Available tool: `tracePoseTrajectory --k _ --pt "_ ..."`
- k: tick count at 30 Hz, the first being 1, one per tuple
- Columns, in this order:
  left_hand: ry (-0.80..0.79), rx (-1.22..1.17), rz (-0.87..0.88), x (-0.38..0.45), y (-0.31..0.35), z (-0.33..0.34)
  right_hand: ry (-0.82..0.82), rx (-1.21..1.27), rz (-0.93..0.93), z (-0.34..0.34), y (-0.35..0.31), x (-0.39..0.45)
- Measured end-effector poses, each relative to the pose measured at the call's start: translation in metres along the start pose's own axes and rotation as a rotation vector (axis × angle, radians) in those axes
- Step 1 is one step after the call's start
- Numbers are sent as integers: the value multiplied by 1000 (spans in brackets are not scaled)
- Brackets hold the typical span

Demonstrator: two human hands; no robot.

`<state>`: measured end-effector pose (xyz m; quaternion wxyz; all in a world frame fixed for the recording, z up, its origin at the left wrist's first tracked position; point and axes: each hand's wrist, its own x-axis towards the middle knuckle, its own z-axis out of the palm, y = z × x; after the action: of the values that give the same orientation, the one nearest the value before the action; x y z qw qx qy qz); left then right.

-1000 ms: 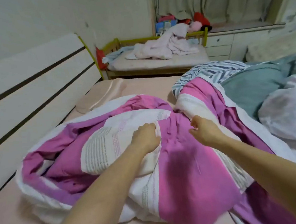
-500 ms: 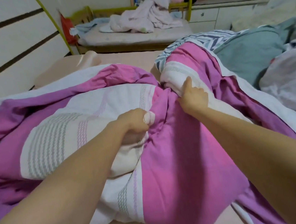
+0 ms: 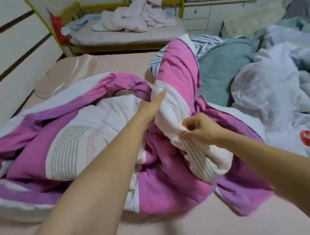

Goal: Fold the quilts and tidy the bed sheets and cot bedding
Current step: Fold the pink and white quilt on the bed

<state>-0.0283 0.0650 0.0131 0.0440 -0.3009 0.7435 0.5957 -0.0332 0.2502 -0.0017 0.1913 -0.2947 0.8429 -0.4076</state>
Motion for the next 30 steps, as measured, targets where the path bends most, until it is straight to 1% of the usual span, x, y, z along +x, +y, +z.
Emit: tracePoseTrajectory --k 2,3,5,6,7,8,9,10,11,12,13,15,17,20,21,22,23,24,25,26,27,28,29,30 --pt "23 -49 -60 -21 6 25 -102 -22 9 -3 -7 -48" --pt "41 -40 -57 -28 3 33 -117 -39 30 -2 -9 -68" --pt "110 -25 28 -52 2 45 -82 11 81 -9 -16 -104" --pt "125 14 97 -72 1 51 -25 110 97 -19 -22 -122" --pt "115 102 160 -94 1 57 88 196 89 -34 -30 -136" --pt "89 225 216 -110 -3 60 250 238 66 -47 -35 -140" --pt "54 333 257 -131 -6 64 419 221 59 -66 -41 -144" --pt "20 401 293 -158 -8 69 537 167 73 -86 -46 -150" --pt "-22 445 329 -173 -9 71 581 111 129 -100 -48 -145" --pt "-60 465 365 -197 -10 77 549 57 204 -113 -46 -148" --pt "-86 478 383 -215 -10 79 476 13 272 -119 -43 -148" --pt "-142 510 441 -248 -8 81 349 -17 348 -119 -42 -149" --pt "-212 579 486 -278 -9 82 301 44 346 -114 -46 -149" --pt "-365 719 583 -320 -14 87 283 238 404 -105 -58 -151" --pt "-424 777 582 -329 -15 87 262 222 410 -100 -61 -154" --pt "-488 823 536 -336 -18 83 236 164 391 -92 -66 -160" --pt "-559 822 421 -339 -21 76 216 124 337 -83 -69 -167" --pt "-611 737 248 -343 -22 66 192 121 257 -72 -75 -178" --pt "-598 579 56 -348 -23 54 162 141 177 -58 -82 -192" --pt "-491 371 -100 -351 -28 41 127 139 114 -44 -88 -209" --pt "-313 140 -191 -353 -33 28 86 97 68 -29 -92 -226" --pt "-130 -81 -245 -353 -40 16 33 28 25 -16 -98 -245" --pt "-13 -244 -284 -350 -48 8 -35 -37 -24 -3 -102 -263" --pt "26 -306 -319 -351 -55 3 -108 -69 -69 10 -108 -281"
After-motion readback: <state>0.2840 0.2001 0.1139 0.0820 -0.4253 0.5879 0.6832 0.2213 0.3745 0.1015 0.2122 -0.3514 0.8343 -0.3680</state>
